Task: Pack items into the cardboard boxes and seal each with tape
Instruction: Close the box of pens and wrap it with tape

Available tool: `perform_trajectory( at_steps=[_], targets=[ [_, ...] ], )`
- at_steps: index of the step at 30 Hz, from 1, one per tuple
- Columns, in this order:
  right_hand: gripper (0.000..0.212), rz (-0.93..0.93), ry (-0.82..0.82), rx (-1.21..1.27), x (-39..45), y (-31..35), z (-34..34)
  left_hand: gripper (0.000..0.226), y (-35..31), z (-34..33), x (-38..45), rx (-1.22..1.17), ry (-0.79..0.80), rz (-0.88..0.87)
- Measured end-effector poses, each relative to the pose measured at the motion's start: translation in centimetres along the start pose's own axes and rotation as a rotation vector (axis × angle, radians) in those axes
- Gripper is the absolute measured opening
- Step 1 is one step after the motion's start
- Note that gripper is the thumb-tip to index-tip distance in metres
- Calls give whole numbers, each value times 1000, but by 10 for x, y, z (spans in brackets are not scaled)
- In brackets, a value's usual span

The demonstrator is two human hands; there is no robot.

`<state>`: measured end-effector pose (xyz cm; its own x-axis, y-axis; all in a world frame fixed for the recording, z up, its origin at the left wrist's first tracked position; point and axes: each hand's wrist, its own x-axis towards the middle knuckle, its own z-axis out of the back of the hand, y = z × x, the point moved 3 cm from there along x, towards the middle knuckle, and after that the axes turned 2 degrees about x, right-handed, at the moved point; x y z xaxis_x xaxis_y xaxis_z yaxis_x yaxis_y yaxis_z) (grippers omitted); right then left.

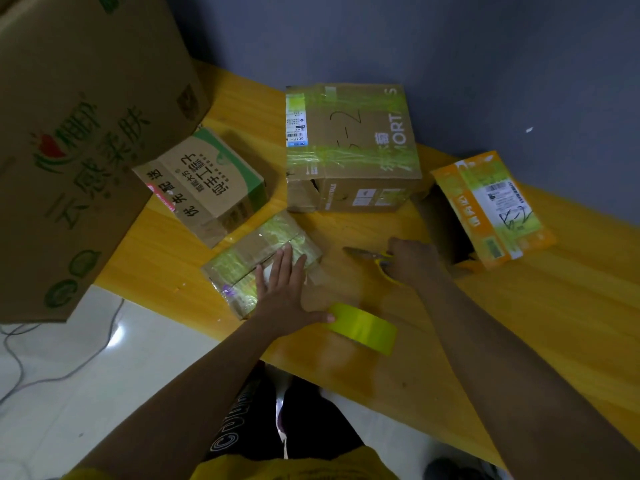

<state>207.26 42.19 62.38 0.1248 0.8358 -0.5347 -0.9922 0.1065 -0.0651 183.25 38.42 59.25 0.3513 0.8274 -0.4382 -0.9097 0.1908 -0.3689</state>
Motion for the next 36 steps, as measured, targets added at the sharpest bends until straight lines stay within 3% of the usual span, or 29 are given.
perform_trajectory(
  at_steps=[2,4,6,7,9,11,13,19,21,24,26,29,33,34,36],
  targets=[
    [38,-23,25,128,-4,4,-18,153,0,0,0,-2,4,-1],
    [32,-21,-53,303,-12,10,-22,153,1,1,0,4,4,-5],
    [44,-3,-76,631,-30,19,-21,154,1,1,0,6,11,-5],
    [56,-10,29,774,-41,26,-20,154,0,1,-1,12,13,-2],
    [66,-4,300,828,-64,40,-25,155,-1,2,-1,32,18,5],
    [50,53,375,830,-79,44,-32,150,-3,5,-2,46,28,13],
    [37,93,310,921,-90,42,-35,136,-5,8,-4,63,21,-2],
    [39,-11,34,1132,-130,13,-63,72,-50,19,-11,35,-62,-309],
    [42,-89,-110,1049,-146,-4,-72,57,-69,16,-9,44,-27,-374],
    [42,-329,-307,731,-168,-30,-88,51,-89,7,-6,61,12,-411],
    [42,-438,-404,673,-177,-42,-103,50,-97,2,-5,68,40,-390],
    [43,-528,-419,654,-176,-50,-128,47,-105,1,-5,45,55,-335],
    [45,-601,-250,574,-166,-38,-142,41,-95,6,-3,32,72,-313],
    [47,-647,-252,534,-165,-31,-140,41,-87,9,-4,23,66,-293],
    [48,-675,-417,492,-162,-13,-129,41,-69,16,-7,13,23,-254]
  ],
)
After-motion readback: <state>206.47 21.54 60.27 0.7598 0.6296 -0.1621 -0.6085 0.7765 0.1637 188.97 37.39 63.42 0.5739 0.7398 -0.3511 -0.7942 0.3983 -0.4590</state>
